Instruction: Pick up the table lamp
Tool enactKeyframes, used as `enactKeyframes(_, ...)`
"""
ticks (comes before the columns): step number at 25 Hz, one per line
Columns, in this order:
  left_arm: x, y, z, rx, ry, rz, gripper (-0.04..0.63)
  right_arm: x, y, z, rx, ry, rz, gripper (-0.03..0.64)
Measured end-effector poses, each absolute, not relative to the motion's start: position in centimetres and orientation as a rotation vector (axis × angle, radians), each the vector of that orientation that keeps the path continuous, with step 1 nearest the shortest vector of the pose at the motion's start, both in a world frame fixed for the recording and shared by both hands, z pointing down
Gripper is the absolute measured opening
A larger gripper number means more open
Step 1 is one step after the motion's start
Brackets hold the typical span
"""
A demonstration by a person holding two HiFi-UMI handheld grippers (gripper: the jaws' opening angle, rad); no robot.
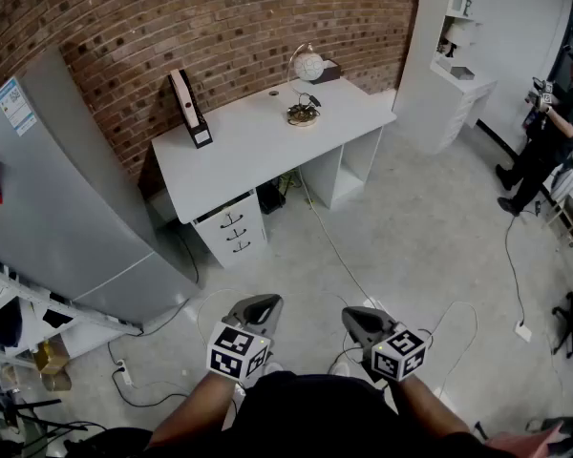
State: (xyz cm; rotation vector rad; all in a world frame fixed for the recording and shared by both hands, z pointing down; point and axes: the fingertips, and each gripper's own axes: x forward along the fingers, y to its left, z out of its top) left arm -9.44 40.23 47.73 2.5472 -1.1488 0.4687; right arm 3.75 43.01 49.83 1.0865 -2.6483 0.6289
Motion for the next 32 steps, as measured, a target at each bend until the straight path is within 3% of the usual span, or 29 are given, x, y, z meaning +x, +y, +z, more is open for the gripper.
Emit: enactKeyframes(32, -10.0, 40.5, 47.6, 2.558, -1.151, 0.472, 0.011, 2.7, 42.7, 49.5, 1.082, -2.662, 0.586, 0.005)
